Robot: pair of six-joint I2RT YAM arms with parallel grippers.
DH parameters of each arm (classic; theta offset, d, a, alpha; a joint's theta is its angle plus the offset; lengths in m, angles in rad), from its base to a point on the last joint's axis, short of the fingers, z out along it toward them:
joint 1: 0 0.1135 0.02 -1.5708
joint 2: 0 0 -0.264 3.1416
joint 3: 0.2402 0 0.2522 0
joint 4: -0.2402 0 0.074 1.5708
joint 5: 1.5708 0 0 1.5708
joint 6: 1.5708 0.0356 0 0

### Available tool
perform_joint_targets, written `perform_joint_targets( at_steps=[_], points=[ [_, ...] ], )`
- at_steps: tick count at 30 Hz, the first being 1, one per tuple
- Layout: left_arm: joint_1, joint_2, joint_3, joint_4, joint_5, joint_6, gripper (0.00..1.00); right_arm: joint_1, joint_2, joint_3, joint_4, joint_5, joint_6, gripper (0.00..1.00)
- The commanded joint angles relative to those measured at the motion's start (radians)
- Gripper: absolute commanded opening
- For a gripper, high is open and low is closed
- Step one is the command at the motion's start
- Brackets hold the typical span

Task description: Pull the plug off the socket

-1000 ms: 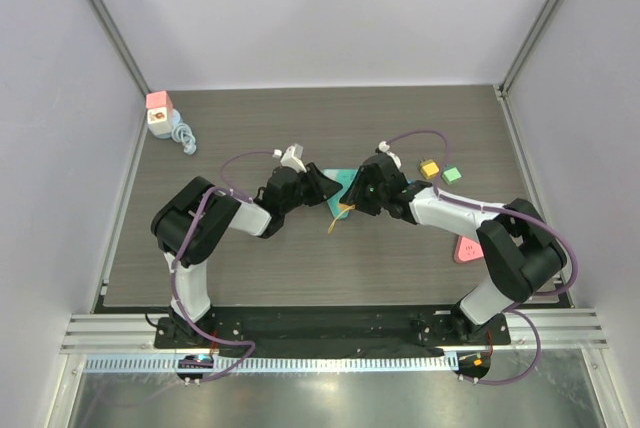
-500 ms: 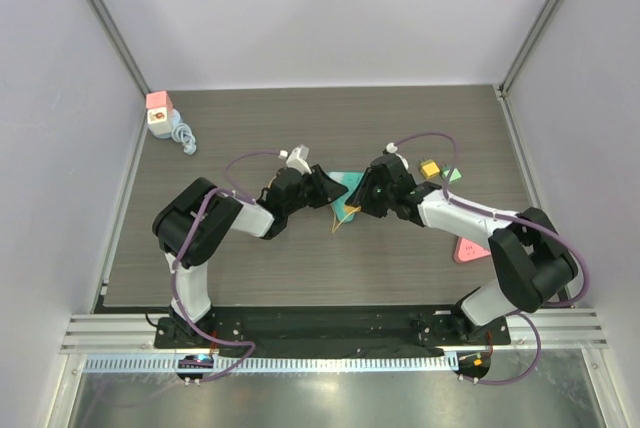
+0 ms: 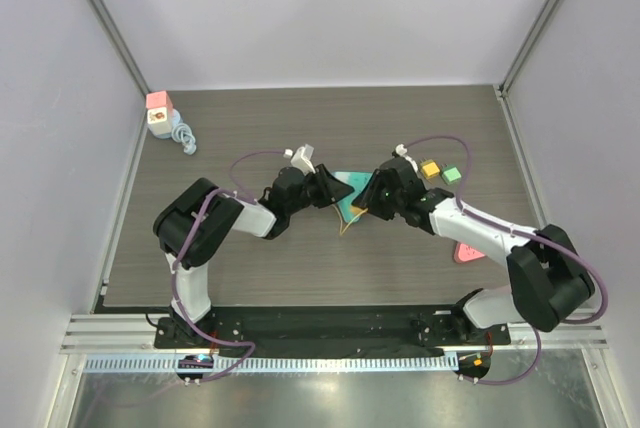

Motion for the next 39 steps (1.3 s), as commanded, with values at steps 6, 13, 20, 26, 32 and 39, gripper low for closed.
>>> perform_joint_targets(
  at_steps=[6, 13, 20, 26, 32, 39],
  points=[
    [0.029, 0.018, -0.02, -0.105, -0.073, 0.089, 0.0, -0.021, -0.151, -0.009, 0.009, 0.092, -0.025, 0.01],
    [0.029, 0.011, -0.032, -0.091, -0.079, 0.086, 0.0, -0.062, -0.183, -0.012, -0.043, 0.111, -0.031, 0.01],
    [0.03, 0.007, -0.035, -0.08, -0.076, 0.083, 0.0, -0.214, -0.368, -0.047, -0.142, 0.057, -0.089, 0.01],
    [0.076, -0.041, 0.012, -0.132, 0.016, 0.078, 0.0, -0.228, -0.445, -0.102, -0.241, 0.048, -0.129, 0.01],
    [0.086, -0.127, 0.19, -0.411, 0.132, 0.138, 0.0, -0.228, -0.525, -0.186, -0.241, 0.008, -0.137, 0.01],
    [0.066, -0.203, 0.315, -0.623, 0.119, 0.187, 0.0, -0.228, -0.622, -0.222, -0.244, -0.07, -0.129, 0.01]
  ],
)
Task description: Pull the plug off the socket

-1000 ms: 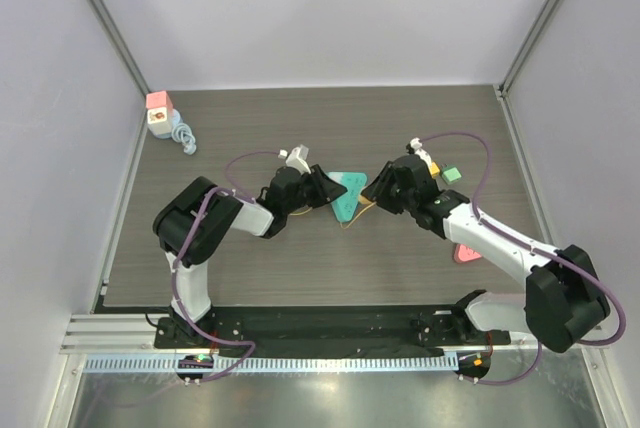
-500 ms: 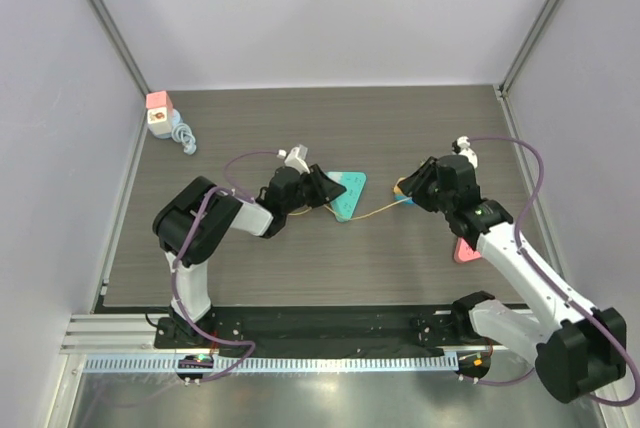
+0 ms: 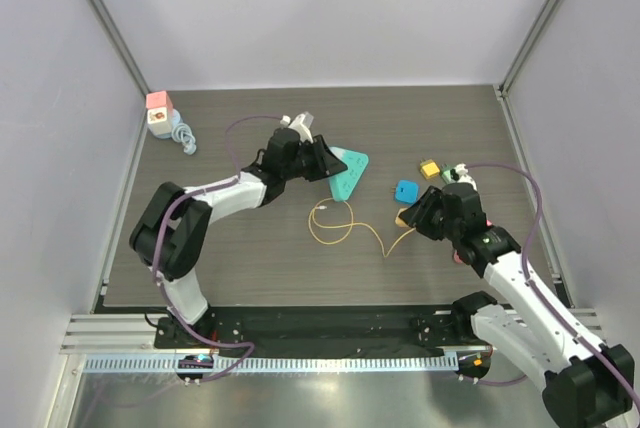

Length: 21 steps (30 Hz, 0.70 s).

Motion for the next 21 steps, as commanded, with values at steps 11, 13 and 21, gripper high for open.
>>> perform_joint_targets(
  at_steps=[11, 13, 21],
  points=[
    [-0.02, -0.295, 0.034, -0.296, -0.076, 0.104, 0.0, -0.007, 0.017, 0.025, 0.114, 0.076, -0.01, 0.01],
    [-0.02, -0.341, 0.006, -0.318, -0.079, 0.112, 0.0, -0.012, 0.093, 0.014, 0.189, 0.049, 0.001, 0.01],
    [0.012, -0.456, -0.055, -0.434, -0.089, 0.183, 0.0, -0.018, 0.396, 0.025, 0.508, -0.056, 0.012, 0.03]
  ],
)
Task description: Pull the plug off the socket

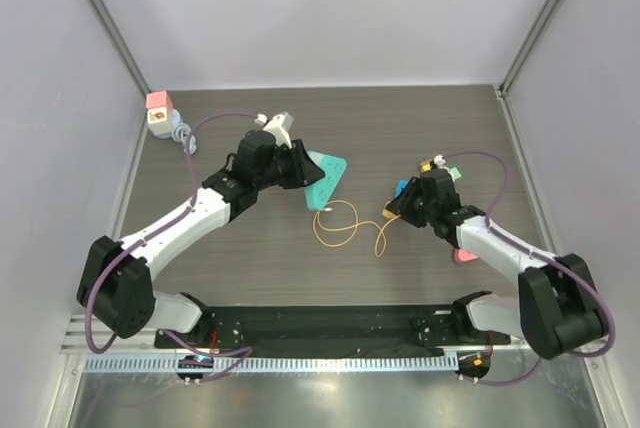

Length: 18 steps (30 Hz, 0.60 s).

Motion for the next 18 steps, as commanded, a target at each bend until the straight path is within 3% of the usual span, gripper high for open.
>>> perform_joint_targets(
  at_steps=[1, 7, 10, 11, 13, 14, 18],
  points=[
    [0.031, -0.047, -0.012, -0.043, 0.015, 0.055, 0.0, -0.003, 0.061, 0.039, 0.205, -0.03, 0.008, 0.04],
    [0.089, 0.017, -0.012, 0.025, 0.096, 0.005, 0.0, -0.003, 0.154, 0.028, 0.262, -0.024, 0.002, 0.14],
    [0.096, 0.069, -0.012, 0.079, 0.131, -0.051, 0.0, -0.003, 0.176, 0.028, 0.268, -0.03, -0.014, 0.26],
    [0.096, 0.08, -0.018, 0.114, 0.139, -0.064, 0.0, -0.003, 0.179, 0.028, 0.265, -0.031, -0.019, 0.4],
    [0.096, 0.095, -0.032, 0.15, 0.153, -0.107, 0.0, -0.003, 0.181, 0.028, 0.25, -0.033, -0.034, 0.5],
    [0.096, 0.095, -0.05, 0.174, 0.158, -0.117, 0.0, -0.003, 0.179, 0.033, 0.228, -0.033, -0.041, 0.61],
    [0.096, 0.071, -0.087, 0.184, 0.127, -0.129, 0.0, -0.003, 0.161, 0.046, 0.141, -0.028, -0.065, 0.77]
  ],
)
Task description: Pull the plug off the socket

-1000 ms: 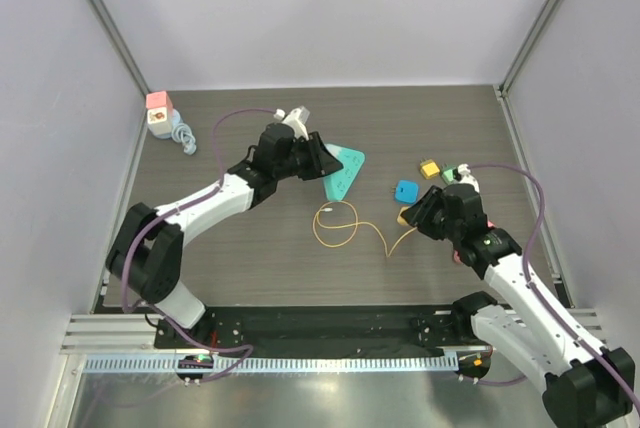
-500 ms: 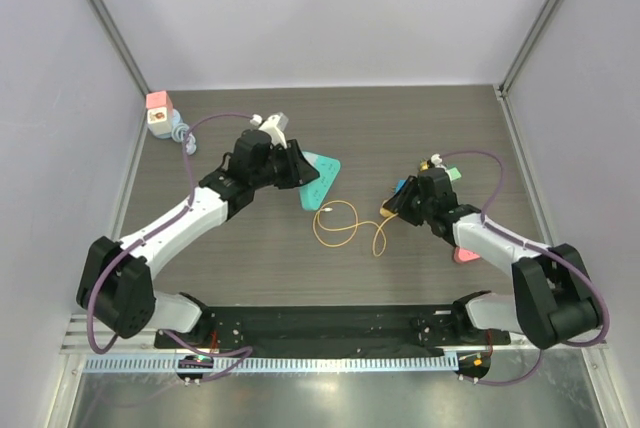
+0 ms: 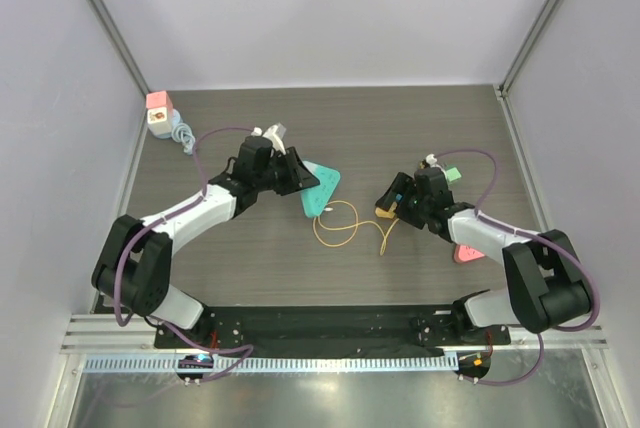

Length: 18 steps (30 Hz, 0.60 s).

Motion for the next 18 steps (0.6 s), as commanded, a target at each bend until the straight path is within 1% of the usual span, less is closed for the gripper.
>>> perform_joint_targets(
  at_steps=[1, 2, 3, 4, 6, 12, 14, 18],
  points=[
    [0.0, -0.042, -0.008, 0.101, 0.009, -0.03, 0.0, -0.002, -0.043, 0.055, -0.097, 0.022, -0.049, 0.82],
    [0.0, -0.045, -0.002, 0.091, 0.0, -0.024, 0.0, -0.003, -0.054, 0.058, -0.119, 0.029, -0.054, 0.83],
    [0.0, -0.042, 0.004, 0.077, -0.008, -0.016, 0.0, -0.003, -0.07, 0.063, -0.141, 0.04, -0.06, 0.9],
    [0.0, -0.036, 0.018, 0.061, -0.016, -0.013, 0.0, -0.003, -0.086, 0.071, -0.164, 0.055, -0.062, 0.91],
    [0.0, -0.025, 0.029, 0.06, -0.03, -0.016, 0.0, -0.003, -0.135, 0.083, -0.234, 0.062, -0.079, 0.91],
    [0.0, 0.05, 0.066, 0.092, -0.037, -0.059, 0.0, -0.003, -0.28, 0.141, -0.448, 0.31, -0.118, 0.93],
    [0.0, 0.068, 0.084, 0.098, -0.048, -0.062, 0.0, -0.005, -0.307, 0.172, -0.509, 0.344, -0.129, 0.98],
    [0.004, 0.129, 0.122, 0.101, -0.079, -0.081, 0.0, -0.005, -0.379, 0.203, -0.572, 0.4, -0.151, 0.98]
  ],
)
